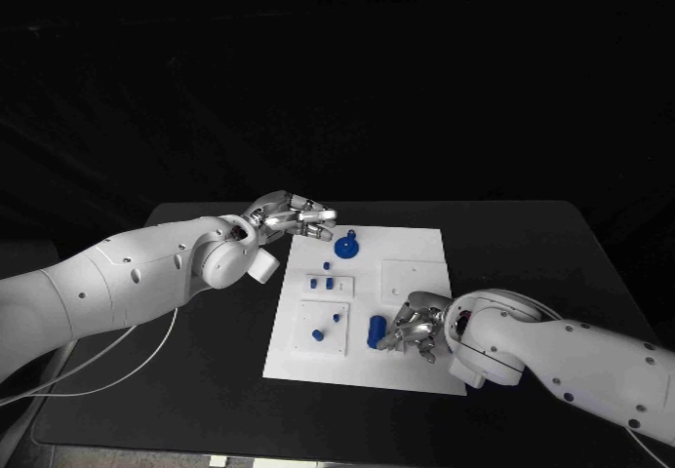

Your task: Assemble the parts on the task board

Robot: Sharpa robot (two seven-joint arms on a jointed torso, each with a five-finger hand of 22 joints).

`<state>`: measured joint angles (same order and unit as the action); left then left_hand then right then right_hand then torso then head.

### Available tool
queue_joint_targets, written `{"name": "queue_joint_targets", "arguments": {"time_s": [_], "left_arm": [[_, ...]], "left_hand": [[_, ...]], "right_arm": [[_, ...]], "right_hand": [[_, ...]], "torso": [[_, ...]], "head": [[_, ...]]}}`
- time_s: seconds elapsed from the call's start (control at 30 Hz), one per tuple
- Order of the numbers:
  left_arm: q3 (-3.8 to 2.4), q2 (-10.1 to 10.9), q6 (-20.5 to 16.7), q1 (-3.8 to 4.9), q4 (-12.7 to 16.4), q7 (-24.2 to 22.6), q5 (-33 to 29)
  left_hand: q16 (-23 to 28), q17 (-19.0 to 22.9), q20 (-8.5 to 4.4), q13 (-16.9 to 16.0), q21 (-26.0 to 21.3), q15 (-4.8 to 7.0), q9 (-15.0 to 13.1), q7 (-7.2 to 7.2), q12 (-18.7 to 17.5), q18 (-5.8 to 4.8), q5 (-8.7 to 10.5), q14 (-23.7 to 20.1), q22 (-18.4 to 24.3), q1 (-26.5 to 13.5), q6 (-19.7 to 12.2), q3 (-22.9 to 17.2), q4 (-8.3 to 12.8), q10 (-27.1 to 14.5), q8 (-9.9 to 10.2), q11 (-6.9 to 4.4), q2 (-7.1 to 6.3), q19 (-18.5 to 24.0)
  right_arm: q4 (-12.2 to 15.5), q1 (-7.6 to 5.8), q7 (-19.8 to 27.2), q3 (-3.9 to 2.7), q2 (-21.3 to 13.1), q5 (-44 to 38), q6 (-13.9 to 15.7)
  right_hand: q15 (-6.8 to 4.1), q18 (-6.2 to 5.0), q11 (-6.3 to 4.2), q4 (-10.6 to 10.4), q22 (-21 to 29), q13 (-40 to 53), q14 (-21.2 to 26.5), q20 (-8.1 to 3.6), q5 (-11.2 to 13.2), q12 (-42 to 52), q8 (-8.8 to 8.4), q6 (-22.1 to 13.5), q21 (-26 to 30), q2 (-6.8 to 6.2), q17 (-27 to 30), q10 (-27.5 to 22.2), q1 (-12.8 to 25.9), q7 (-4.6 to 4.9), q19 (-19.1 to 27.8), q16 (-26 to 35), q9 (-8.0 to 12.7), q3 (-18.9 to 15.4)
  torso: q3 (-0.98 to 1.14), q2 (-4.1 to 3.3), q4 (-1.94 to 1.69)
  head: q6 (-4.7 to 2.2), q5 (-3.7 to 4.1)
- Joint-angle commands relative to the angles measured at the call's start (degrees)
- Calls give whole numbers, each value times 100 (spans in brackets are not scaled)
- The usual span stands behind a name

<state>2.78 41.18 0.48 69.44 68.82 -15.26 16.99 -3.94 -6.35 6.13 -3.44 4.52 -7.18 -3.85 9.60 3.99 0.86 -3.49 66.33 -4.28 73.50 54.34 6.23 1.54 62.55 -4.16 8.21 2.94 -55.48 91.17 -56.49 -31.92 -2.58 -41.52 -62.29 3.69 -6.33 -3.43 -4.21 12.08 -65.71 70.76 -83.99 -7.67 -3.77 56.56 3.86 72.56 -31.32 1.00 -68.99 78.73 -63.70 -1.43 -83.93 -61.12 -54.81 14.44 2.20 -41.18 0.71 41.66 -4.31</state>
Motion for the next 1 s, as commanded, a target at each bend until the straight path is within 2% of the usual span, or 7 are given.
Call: {"name": "queue_joint_targets", "arguments": {"time_s": [0.03,0.13,0.27,0.5,0.83,0.97,1.0], "left_arm": [[-4,-10,89,2,8,-30,1],[-4,-10,92,2,7,-28,1],[-4,-8,85,2,10,-34,0],[-4,-7,83,2,18,-57,-1],[-4,-4,98,2,16,-65,-4],[-4,-5,115,2,14,-69,-4],[-4,-5,117,2,13,-68,-4]], "left_hand": [[30,-6,19,-4,34,3,-9,-9,-13,11,37,-27,-6,-74,-47,8,-48,-50,-17,5,13,19],[30,-6,19,-4,34,3,-9,-9,-13,11,37,-27,-6,-74,-47,8,-48,-50,-17,5,13,19],[30,-6,19,-4,34,3,-9,-9,-13,11,37,-27,-6,-74,-47,8,-48,-50,-17,5,13,19],[30,-5,19,-4,34,4,-9,-11,-13,10,34,-26,-6,-84,-47,12,-80,-49,-17,4,36,19],[30,-4,19,-4,33,4,-8,-10,-12,10,31,-27,-5,-92,-52,16,-101,-48,-15,4,43,20],[30,-4,20,-4,30,3,-9,-10,-12,8,30,-28,-4,-85,-50,14,-106,-49,-17,5,43,25],[30,-4,20,-4,30,3,-9,-10,-12,8,30,-28,-4,-85,-50,14,-106,-49,-17,5,43,25]], "right_arm": [[-28,17,-123,0,18,-109,8],[-45,22,-135,0,22,-112,33],[-55,29,-109,0,18,-79,-19],[-32,46,-68,0,11,-5,-117],[-10,59,-69,0,-16,53,-251],[4,67,-104,0,-22,105,-325],[6,69,-112,0,-24,113,-340]], "right_hand": [[-2,59,-5,34,-11,11,-24,7,37,32,-16,1,-22,63,0,36,27,-6,-238,-23,-26,153],[-2,65,-7,55,-19,14,-30,3,81,29,-2,-11,-25,23,-6,41,228,-16,-232,-47,-154,583],[-11,67,-13,-41,-19,16,-18,-7,100,23,-12,-18,-24,170,-4,40,275,-6,-240,-37,-159,647],[-17,97,-15,-90,-33,45,-22,-20,100,3,-9,-27,-30,154,-23,52,436,-9,-241,-29,-248,877],[-6,89,-10,-70,-37,57,-26,-7,83,2,-13,-32,-27,114,-21,50,495,-6,-240,-22,-292,960],[9,67,2,-11,-47,52,-28,17,18,15,-14,-41,-37,115,-10,41,531,7,-236,-32,-312,1138],[9,66,3,-5,-46,53,-28,17,-90,20,-14,-44,-34,118,-9,41,535,10,-236,-33,-315,1174]], "torso": [[-1,-1,0],[0,0,3],[1,0,2],[3,1,1],[1,2,5],[3,-2,5],[3,-2,5]], "head": [[4,-3],[8,-1],[11,-2],[29,2],[30,-4],[23,-6],[23,-6]]}}
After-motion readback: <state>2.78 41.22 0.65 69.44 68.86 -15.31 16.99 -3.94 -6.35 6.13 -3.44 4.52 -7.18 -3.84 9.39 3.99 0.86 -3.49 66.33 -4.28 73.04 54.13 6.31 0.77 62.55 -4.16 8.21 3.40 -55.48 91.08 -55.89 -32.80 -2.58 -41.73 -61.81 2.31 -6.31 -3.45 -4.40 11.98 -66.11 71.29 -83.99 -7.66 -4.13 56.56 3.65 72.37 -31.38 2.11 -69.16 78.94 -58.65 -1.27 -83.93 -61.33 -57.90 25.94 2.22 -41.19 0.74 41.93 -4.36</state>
